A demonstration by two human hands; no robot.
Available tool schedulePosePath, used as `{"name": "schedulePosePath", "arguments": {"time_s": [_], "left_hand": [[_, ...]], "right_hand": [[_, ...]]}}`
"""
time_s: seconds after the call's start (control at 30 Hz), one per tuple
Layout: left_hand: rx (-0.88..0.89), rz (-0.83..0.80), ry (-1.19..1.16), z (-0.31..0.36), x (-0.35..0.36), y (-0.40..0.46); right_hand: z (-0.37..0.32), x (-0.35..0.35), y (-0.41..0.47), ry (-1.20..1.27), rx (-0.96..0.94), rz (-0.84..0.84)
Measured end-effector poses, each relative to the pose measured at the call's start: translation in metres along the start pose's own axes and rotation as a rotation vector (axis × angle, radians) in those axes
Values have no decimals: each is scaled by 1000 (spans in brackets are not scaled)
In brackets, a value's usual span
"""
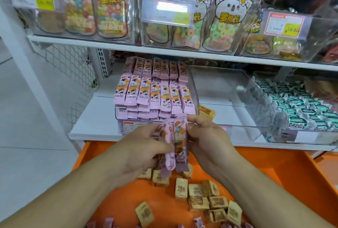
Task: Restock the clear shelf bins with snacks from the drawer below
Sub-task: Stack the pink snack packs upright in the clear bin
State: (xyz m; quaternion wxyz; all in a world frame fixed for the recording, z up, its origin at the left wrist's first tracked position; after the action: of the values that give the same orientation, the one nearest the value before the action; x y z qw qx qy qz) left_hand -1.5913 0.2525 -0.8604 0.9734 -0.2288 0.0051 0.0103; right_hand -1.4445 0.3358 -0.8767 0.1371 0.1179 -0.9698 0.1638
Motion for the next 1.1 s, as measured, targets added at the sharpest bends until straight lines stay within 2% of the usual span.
{"name": "schedulePosePath", "arguments": {"time_s": [0.2,0.3,0.43,0.53,0.7,0.8,0.97,1.03,1.1], "left_hand": [[59,109,72,2,-7,-1],[91,150,78,3,-8,-4],[115,221,79,2,-9,-9],[152,334,92,5,-15,-13],[239,417,176,24,-19,-29],[271,380,181,34,-23,-33],[359,167,361,50,-13,-38],[386,166,434,52,-14,-39],[438,249,507,58,-20,-40]], "right_hand": [[-3,10,-10,-135,12,-45],[-10,13,-18,-346,-66,-20],[-23,14,-31,-423,-161,-9],[-30,16,-43,-446,-179,-74],[-37,17,-56,-464,-144,-226],[-40,17,-54,-433,-150,-267],[-53,20,-53,-460,-258,-266],[-58,22,-53,-477,-312,-247],[-62,25,-50,-536,-377,-234]]}}
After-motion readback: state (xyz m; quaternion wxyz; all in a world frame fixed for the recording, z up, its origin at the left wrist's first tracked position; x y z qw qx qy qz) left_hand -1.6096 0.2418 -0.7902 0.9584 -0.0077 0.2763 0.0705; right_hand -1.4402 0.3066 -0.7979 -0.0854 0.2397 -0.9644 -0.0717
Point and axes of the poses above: each hand's wrist, its own y-axis towards the middle knuckle, its own x-axis out of the palm, z = x × y, the point moved 7 cm from there along y, towards the middle knuckle, and after that the axes turned 6 degrees about y, right-handed, at the moved point
